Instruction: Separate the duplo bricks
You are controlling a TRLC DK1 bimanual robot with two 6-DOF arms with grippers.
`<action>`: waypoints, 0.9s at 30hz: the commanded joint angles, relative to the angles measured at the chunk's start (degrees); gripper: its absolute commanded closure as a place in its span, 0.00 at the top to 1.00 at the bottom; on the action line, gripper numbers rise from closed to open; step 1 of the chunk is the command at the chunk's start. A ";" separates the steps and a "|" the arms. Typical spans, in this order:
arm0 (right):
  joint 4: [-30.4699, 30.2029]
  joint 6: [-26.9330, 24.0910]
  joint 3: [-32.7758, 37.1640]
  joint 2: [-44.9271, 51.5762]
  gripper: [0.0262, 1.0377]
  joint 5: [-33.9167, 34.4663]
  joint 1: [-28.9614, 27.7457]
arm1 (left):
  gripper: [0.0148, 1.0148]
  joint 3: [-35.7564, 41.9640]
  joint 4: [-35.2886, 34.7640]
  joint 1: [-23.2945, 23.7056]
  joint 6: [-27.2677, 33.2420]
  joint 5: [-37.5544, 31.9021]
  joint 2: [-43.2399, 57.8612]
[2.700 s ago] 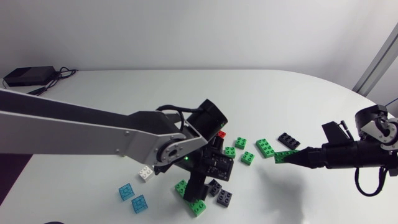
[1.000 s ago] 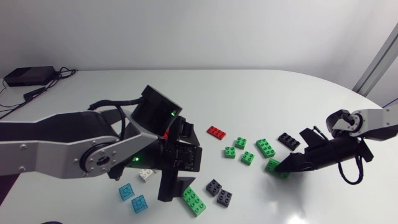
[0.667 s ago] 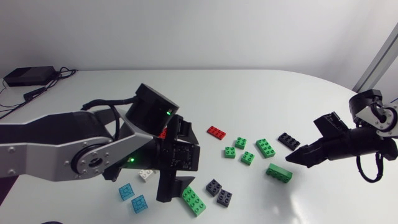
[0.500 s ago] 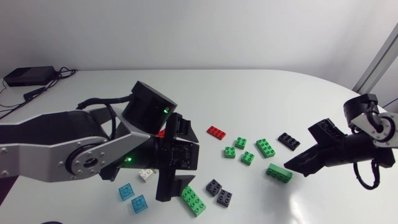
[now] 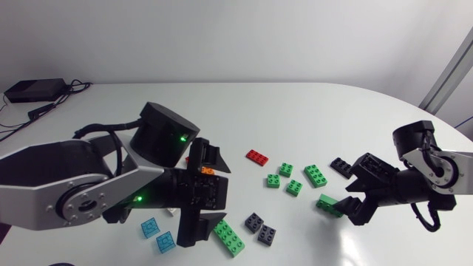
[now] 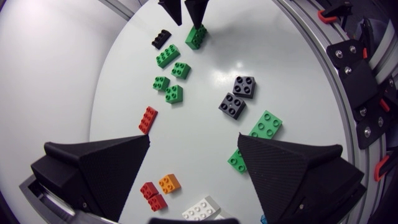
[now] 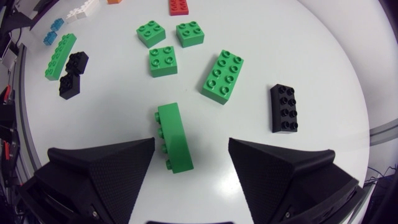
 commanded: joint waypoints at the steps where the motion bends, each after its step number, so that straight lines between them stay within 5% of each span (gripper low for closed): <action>1: 0.51 -2.77 -2.30 0.34 0.80 0.53 0.49 | 0.97 -1.42 0.17 -0.28 -1.03 0.08 -1.26; 10: 3.32 -7.08 -5.99 1.13 0.76 0.53 0.40 | 0.97 -2.13 1.58 -0.37 -1.11 0.08 -1.35; 16: 3.67 -8.31 -6.60 1.13 0.53 -0.17 -0.30 | 0.97 -2.56 2.02 -0.46 -1.47 0.08 -1.35; 21: 3.67 -8.31 -6.87 0.87 0.23 -1.49 -0.39 | 0.97 -2.92 2.46 -0.46 -1.47 0.08 -1.35; 27: 0.16 -8.84 -5.64 0.61 0.22 -6.67 -3.29 | 0.97 -3.27 2.54 -0.63 -1.47 0.08 -1.35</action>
